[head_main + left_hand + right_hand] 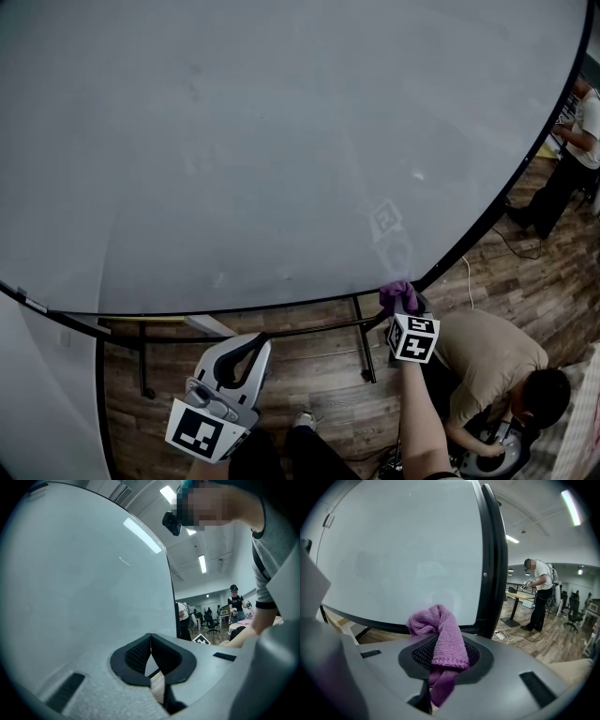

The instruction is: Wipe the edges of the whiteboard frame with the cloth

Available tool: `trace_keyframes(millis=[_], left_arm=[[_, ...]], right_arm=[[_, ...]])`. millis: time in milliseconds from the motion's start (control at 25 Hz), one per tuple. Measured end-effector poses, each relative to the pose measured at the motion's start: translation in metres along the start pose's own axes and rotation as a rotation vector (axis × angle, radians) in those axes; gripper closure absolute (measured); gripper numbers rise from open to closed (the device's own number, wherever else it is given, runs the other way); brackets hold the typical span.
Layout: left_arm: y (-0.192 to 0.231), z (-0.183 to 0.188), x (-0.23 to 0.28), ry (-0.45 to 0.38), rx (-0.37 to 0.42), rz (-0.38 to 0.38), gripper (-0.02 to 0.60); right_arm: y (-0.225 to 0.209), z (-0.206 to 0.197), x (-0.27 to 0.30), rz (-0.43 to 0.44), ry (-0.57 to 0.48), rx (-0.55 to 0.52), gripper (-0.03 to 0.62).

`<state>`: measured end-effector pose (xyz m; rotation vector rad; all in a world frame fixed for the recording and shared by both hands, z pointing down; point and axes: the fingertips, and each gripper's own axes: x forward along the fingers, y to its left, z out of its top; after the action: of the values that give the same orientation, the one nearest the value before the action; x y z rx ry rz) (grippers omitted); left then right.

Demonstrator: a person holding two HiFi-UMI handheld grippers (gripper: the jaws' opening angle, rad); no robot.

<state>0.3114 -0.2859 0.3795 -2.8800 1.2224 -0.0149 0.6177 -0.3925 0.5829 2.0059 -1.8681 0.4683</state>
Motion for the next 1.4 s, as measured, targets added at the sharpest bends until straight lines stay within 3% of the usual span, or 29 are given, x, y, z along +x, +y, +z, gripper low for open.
trace_keyframes(millis=[160, 280, 880, 1400], left_arm=[[0.003, 0.006, 0.000, -0.038, 0.030, 0.006, 0.565], [0.003, 0.001, 0.000, -0.015, 0.022, 0.015, 0.565], [0.008, 0.004, -0.006, -0.012, 0.031, 0.032, 0.565], [0.025, 0.003, -0.058, -0.004, 0.027, 0.070, 0.565]], right_arm=[[-0.023, 0.000, 0.001, -0.056, 0.013, 0.062, 0.520], [-0.039, 0.000, 0.003, -0.089, 0.016, 0.085, 0.520], [-0.057, -0.003, 0.002, -0.121, 0.002, 0.138, 0.520], [0.025, 0.003, -0.064, 0.036, -0.124, 0.135, 0.520]])
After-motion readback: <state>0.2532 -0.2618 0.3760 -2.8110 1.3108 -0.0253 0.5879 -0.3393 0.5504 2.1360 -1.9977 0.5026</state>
